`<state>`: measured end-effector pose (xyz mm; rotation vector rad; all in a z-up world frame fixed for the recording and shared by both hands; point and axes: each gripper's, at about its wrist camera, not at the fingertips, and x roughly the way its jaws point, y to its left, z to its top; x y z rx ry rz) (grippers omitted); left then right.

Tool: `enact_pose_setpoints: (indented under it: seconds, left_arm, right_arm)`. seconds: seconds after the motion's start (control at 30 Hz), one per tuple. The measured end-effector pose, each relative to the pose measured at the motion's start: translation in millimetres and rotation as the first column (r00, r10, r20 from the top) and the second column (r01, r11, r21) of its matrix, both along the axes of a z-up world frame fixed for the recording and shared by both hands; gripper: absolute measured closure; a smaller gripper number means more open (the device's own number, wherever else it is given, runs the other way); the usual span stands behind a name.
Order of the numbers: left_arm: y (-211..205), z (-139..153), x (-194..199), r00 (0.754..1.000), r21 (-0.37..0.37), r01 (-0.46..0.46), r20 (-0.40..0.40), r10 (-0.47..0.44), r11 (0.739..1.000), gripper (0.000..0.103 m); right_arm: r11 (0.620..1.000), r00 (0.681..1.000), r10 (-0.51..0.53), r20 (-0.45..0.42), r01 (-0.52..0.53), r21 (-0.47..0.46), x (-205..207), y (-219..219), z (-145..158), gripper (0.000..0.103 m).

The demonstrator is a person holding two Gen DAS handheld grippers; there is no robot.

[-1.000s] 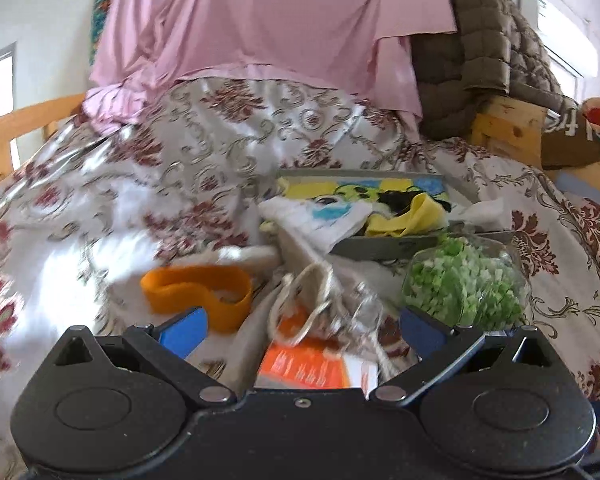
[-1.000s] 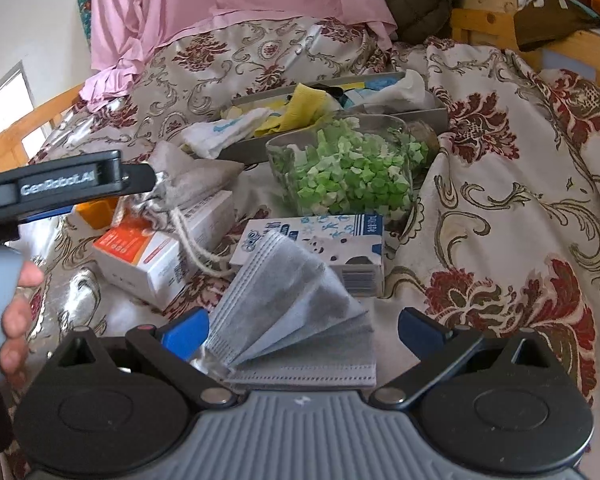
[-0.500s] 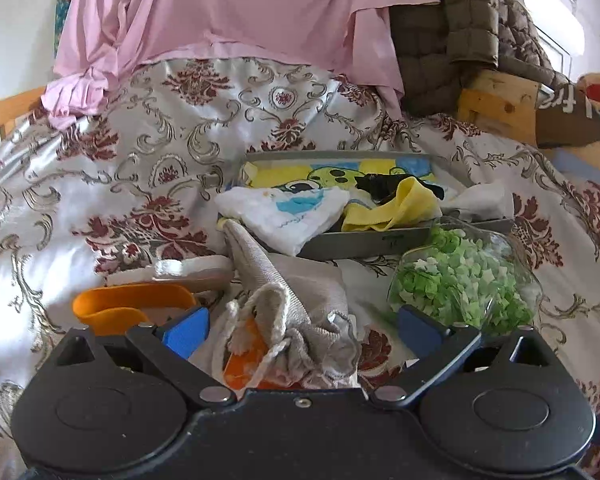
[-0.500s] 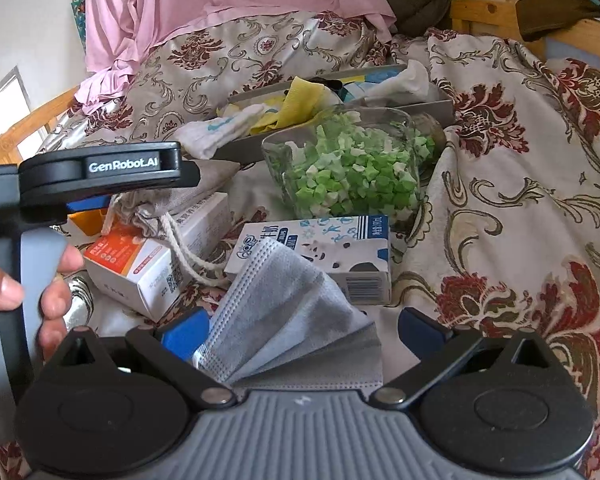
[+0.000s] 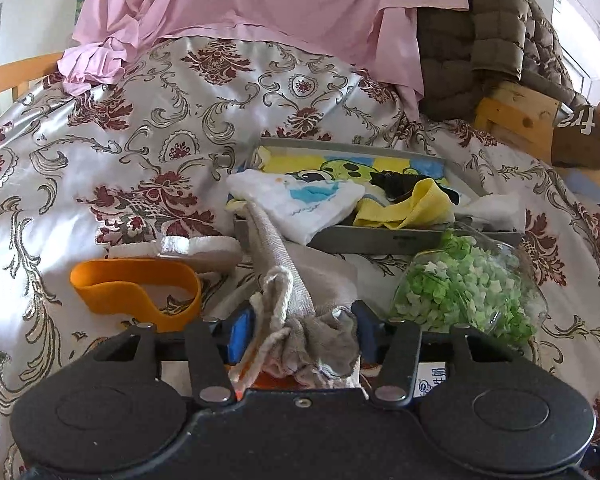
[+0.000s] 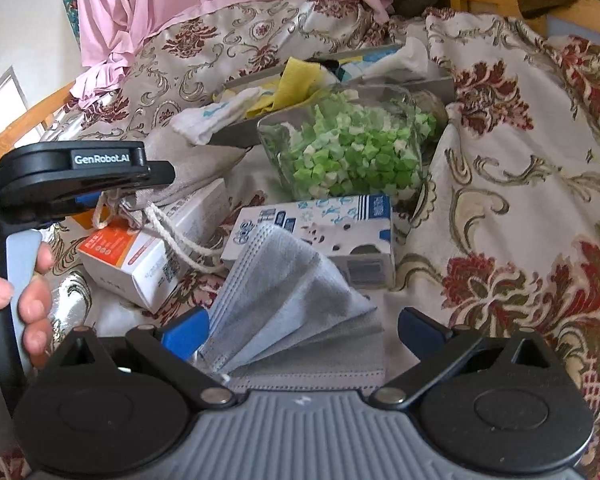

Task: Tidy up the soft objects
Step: 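Grasp the grey face mask with the right tool while the left tool holds the pouch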

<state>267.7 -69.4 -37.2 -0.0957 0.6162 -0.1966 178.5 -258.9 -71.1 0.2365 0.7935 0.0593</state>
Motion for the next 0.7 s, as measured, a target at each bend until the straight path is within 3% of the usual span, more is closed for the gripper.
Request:
enact_pose_setpoints:
  seconds: [0.2,0.33,0.7]
  left_arm:
    - [3,2,-8,1.000,-0.009,0.012,-0.006,-0.012,1.000,0.056]
    - [6,4,-19,1.000,-0.017,0.027,-0.014,-0.027,1.000,0.056]
    - [11,5,-60,0.996,-0.002,0.083,-0.026,-0.083,0.997,0.056]
  right_arm:
    - [1.000,1.000,-0.002,-0.011,0.002,0.007,0,0,-2,0.006]
    - [1.000,1.000,0.005,-0.009,-0.005,0.005,0,0,-2,0.014]
    - [1.000,1.000,0.019,0.011,-0.019,-0.022,-3,6,-4,0.024]
